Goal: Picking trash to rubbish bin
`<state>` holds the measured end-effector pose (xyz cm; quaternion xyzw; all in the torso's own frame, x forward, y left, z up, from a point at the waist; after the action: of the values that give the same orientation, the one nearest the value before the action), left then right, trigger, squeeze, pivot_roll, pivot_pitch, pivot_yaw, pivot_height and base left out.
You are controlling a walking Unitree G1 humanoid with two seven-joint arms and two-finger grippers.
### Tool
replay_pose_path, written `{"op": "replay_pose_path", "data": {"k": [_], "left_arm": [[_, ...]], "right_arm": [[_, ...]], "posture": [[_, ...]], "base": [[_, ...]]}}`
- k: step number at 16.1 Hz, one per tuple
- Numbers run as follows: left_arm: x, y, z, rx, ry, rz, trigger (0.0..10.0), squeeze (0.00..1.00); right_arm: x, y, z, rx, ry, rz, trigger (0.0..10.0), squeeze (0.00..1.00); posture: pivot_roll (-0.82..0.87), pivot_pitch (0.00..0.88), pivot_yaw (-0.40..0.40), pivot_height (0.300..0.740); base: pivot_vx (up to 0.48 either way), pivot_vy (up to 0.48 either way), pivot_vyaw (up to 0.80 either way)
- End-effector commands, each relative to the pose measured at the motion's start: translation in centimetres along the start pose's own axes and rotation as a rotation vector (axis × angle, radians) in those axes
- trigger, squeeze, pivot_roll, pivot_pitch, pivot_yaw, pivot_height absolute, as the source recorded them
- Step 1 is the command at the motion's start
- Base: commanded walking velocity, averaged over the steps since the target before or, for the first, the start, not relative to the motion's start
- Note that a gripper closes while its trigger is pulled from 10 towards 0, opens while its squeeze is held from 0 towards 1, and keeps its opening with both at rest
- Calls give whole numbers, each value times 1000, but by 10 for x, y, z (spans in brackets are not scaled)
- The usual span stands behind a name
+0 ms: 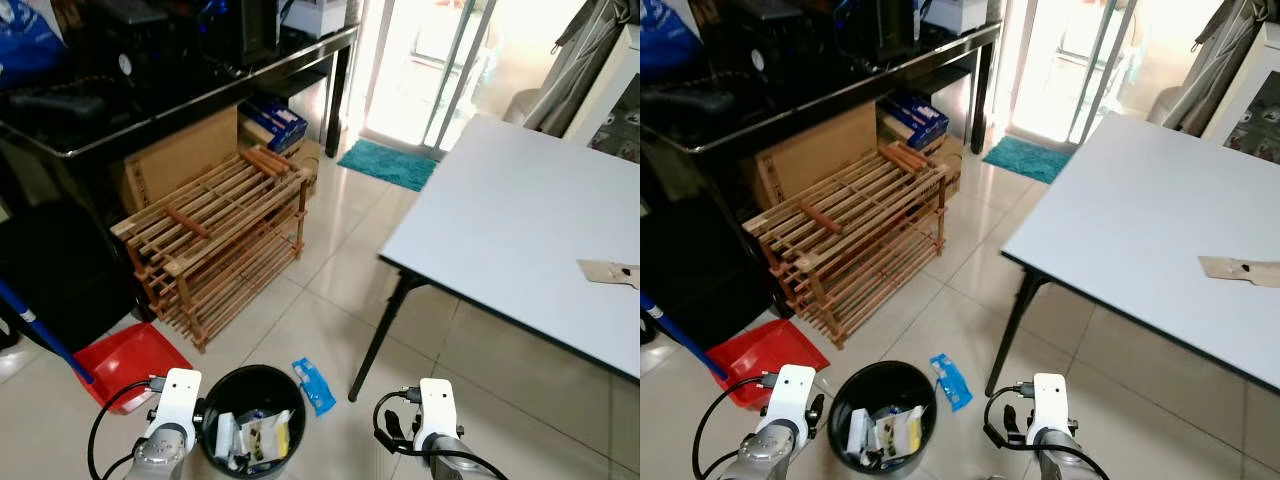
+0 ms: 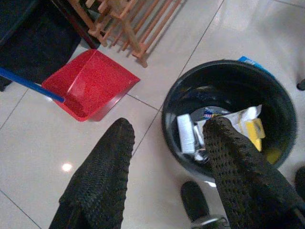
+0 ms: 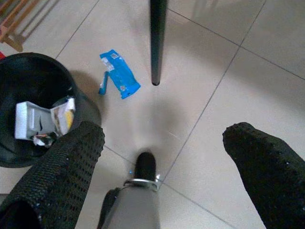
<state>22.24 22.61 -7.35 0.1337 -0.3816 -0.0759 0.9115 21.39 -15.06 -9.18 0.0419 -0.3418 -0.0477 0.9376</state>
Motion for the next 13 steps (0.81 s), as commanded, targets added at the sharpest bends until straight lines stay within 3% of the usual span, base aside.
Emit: {"op": "replay_pose_path", "data": {"k": [1,4,7,13], "left_arm": [[2,-1,0,3,-7,-11,10000,0],[2,-1,0,1,-12,-18,10000,0],[2,-3,0,-4,-13,-22,10000,0],[2,-3,1,-13,-11,-26,10000,0]], "right_arm": [[0,-3,0,-14,-1,-9,10000,0],[-1,-2,0,-11,6,-20,10000,0],[-3,-3,1,-15,10,-28,10000,0],[-2,-3,1,-16,0,-28,10000,0]], "posture": [[6,46,-36,740],[4,52,-31,740],[5,59,-31,740],[3,61,-29,740]], "base": [[0,-405,0],[0,-401,0],[0,-402,-708],[0,-401,0]]}}
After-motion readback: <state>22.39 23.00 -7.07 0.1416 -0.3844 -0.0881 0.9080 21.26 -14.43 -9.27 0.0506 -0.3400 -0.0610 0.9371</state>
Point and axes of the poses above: a point about 5 cm out from each wrist's last joint towards the gripper, its own z axis pointing back from the gripper into the wrist, its own x axis along the axis of the wrist's last joint, y = z × x, the point moved 2 cm from there along -z, pointing out of the wrist towards the gripper, and after that the axes turned 3 degrees about -z, right-handed, at the moved point
